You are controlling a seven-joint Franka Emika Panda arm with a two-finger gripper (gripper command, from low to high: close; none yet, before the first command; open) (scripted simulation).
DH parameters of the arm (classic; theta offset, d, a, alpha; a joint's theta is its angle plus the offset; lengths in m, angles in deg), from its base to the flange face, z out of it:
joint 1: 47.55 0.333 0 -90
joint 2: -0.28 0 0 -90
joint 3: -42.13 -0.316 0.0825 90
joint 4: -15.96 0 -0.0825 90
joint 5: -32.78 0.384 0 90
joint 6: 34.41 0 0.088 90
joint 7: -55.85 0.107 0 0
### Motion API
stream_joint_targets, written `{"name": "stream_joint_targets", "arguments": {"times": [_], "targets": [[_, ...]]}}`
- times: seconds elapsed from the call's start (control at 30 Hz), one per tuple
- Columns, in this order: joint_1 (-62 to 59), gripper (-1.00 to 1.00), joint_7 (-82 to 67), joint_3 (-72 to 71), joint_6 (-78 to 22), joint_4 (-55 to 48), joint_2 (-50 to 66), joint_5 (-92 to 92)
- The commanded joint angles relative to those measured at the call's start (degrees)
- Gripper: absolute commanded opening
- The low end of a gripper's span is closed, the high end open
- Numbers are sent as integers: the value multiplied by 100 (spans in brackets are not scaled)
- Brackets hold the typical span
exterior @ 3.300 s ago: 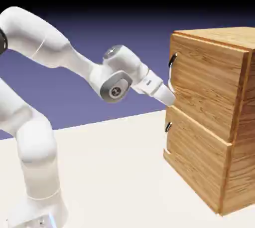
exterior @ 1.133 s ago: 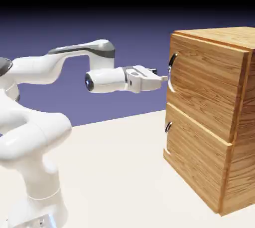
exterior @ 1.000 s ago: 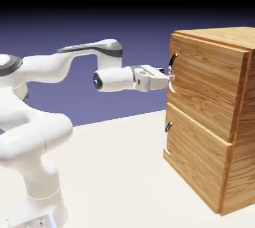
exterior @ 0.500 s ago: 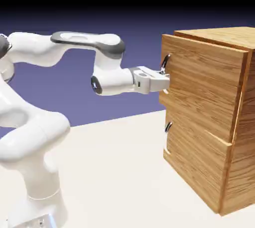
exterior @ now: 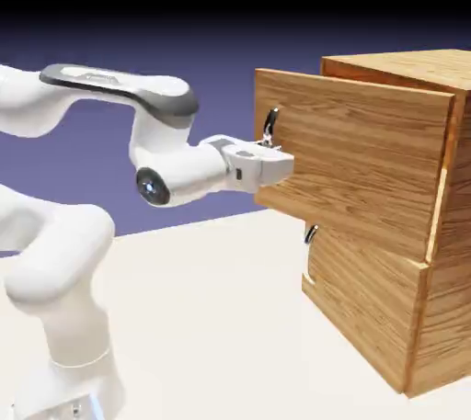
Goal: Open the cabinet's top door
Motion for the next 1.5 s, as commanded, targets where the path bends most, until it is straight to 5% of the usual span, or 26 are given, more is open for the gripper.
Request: {"name": "stream_joint_targets", "arguments": {"times": [0.0, 0.6, 1.47], "targets": [[2, -100, 48, 190, -151, 81, -66, -238], [-885, -100, -85, 3739, -3321, -19, 656, -4724], [156, -100, -2569, 6848, -8352, -4656, 6011, -8114]]}}
